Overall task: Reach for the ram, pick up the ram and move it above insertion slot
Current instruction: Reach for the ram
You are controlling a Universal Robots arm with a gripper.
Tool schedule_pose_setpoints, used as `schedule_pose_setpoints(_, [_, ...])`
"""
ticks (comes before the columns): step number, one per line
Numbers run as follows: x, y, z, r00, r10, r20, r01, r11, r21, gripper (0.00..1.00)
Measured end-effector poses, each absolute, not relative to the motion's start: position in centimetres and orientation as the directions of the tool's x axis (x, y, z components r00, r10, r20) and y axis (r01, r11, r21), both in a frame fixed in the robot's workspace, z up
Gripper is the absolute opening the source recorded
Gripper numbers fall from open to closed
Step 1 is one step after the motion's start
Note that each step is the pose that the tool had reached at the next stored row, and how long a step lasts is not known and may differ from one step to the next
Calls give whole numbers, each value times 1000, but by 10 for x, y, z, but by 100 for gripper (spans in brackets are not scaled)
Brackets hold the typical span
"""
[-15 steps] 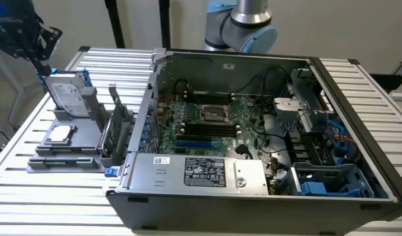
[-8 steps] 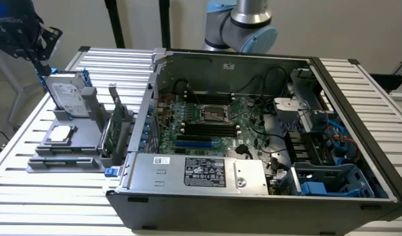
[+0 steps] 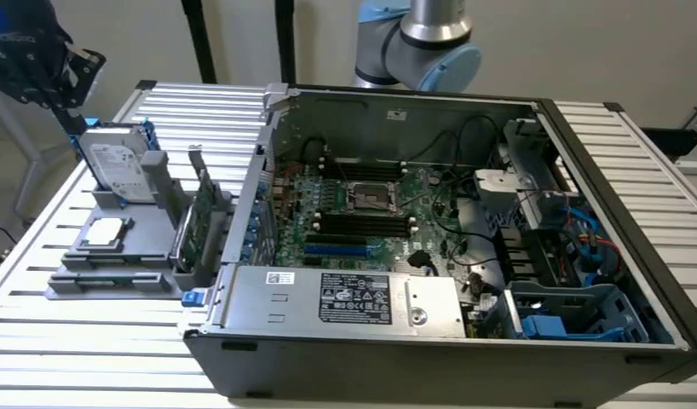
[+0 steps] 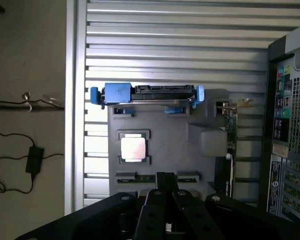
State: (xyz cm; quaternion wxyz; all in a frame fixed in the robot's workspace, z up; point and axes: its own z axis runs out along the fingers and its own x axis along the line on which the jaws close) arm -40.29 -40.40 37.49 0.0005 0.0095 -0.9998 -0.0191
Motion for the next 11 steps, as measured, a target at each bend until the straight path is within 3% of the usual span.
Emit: schedule_pose_setpoints(11, [-403,-441,375,-1000,-19,2,-19,999,38,11])
